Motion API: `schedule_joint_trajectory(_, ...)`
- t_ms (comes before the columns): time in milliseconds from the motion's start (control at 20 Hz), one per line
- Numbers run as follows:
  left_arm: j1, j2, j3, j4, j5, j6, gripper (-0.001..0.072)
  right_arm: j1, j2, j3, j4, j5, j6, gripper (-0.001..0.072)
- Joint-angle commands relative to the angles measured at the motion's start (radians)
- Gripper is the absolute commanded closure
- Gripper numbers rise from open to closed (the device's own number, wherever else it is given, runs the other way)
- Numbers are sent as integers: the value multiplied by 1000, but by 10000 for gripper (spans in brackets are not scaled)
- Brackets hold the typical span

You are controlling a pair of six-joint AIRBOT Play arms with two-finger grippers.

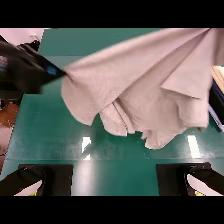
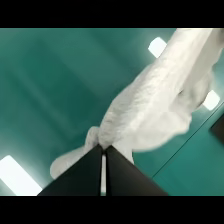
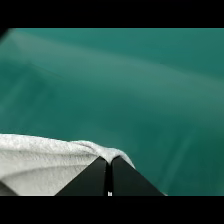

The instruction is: Fold the shirts.

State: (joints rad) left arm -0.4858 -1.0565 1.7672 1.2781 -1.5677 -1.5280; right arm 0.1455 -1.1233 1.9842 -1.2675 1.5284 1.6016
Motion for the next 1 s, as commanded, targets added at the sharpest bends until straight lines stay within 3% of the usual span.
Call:
schedule_joint_trajectory(0, 0, -81, -176, 128, -20, 55, 683, 14, -237, 14, -9, 139, -16, 698)
schedule_joint_trajectory(150, 0, -196, -269, 223, 83, 91, 683, 39, -365, -125, -8, 6, -85, 698)
schedule_joint_trajectory(350, 1, -354, -283, 306, 338, 72, 682, 43, -475, -246, -8, -215, -93, 697)
schedule_joint_trajectory(550, 85, -408, -283, 319, 542, -103, 680, 43, -536, -233, -9, -311, -93, 696)
schedule_joint_trajectory(600, 124, -408, -277, 306, 554, -124, 541, 43, -541, -220, -8, -341, -93, 696)
schedule_joint_trajectory(650, 156, -407, -271, 290, 549, -124, 293, 42, -541, -209, -8, -370, -93, 693)
schedule_joint_trajectory(700, 187, -407, -258, 269, 512, -124, 153, 42, -541, -195, -9, -387, -93, 651)
schedule_joint_trajectory(750, 210, -407, -243, 253, 461, -124, 159, 39, -541, -173, -9, -386, -93, 428)
schedule_joint_trajectory(800, 225, -407, -231, 238, 411, -124, 159, 34, -541, -148, -9, -370, -93, 263)
schedule_joint_trajectory(950, 217, -400, -225, 203, 291, -122, 159, 15, -533, -64, -8, -211, -93, 255)
